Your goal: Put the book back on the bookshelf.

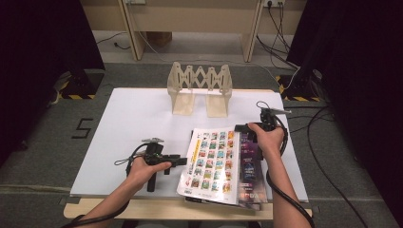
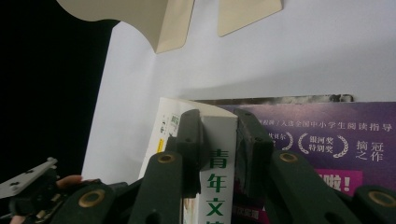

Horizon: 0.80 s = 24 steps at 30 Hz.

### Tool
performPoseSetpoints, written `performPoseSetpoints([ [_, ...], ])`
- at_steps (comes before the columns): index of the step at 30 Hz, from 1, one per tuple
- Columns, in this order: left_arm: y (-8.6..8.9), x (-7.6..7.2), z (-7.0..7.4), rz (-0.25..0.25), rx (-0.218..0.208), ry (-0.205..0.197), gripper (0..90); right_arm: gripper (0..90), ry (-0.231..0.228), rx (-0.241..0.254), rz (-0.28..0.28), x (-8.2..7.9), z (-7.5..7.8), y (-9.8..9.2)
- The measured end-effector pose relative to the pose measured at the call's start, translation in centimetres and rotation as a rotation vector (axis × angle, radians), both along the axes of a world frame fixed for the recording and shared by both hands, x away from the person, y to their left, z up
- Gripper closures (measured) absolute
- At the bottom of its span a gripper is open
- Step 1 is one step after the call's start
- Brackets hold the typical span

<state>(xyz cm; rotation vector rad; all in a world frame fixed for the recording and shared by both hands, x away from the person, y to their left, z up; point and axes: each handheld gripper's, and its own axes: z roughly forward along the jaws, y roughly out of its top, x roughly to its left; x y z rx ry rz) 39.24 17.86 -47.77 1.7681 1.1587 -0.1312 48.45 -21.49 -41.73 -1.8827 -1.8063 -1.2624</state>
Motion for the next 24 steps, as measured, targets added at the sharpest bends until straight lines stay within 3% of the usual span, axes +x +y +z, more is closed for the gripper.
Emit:
performPoseSetpoints([
  [3, 0.8, -0.6, 0.0, 0.021, 0.028, -0.032, 44.7, 73.8, -0.016, -0.017, 0.003, -0.1, 0.4, 0.3],
  [4, 1.6, -1.1, -0.1, 0.046, 0.060, -0.064, 44.8, 73.9, -0.028, -0.020, 0.004, -0.3, 0.9, 0.6],
  [8, 2.6, -1.9, -0.1, 0.073, 0.078, -0.104, 42.6, 73.8, -0.045, -0.046, 0.009, -0.5, 1.4, 1.1],
  [11, 3.4, -2.2, -0.1, 0.102, 0.067, -0.125, 38.1, 73.9, -0.071, -0.060, 0.007, -0.9, 2.1, 1.7],
  [13, 4.1, -2.2, -0.3, 0.135, 0.012, -0.125, 35.0, 73.9, -0.083, -0.071, 0.011, -1.1, 2.5, 1.9],
  [14, 4.1, -2.2, -0.3, 0.135, 0.012, -0.125, 33.8, 73.9, -0.083, -0.071, 0.011, -1.1, 2.5, 1.9],
  [15, 4.6, -2.2, -0.3, 0.146, -0.031, -0.127, 32.0, 73.9, -0.096, -0.078, 0.015, -1.2, 2.9, 2.2],
  [16, 4.8, -2.2, -0.3, 0.134, -0.036, -0.148, 30.0, 73.9, -0.099, -0.075, 0.015, -1.3, 3.0, 2.3],
  [17, 4.8, -2.2, -0.3, 0.134, -0.036, -0.148, 28.5, 73.9, -0.099, -0.075, 0.015, -1.3, 3.0, 2.3],
  [18, 4.9, -2.4, -0.2, 0.116, -0.018, -0.191, 28.7, 73.9, -0.114, -0.090, 0.015, -1.5, 3.4, 2.6],
  [19, 4.9, -2.4, -0.2, 0.118, -0.015, -0.203, 30.0, 74.0, -0.124, -0.094, 0.017, -1.5, 3.5, 2.8],
  [24, 5.0, -2.5, -0.4, 0.122, -0.001, -0.207, 32.9, 74.2, -0.148, -0.100, 0.017, -1.8, 4.2, 3.3],
])
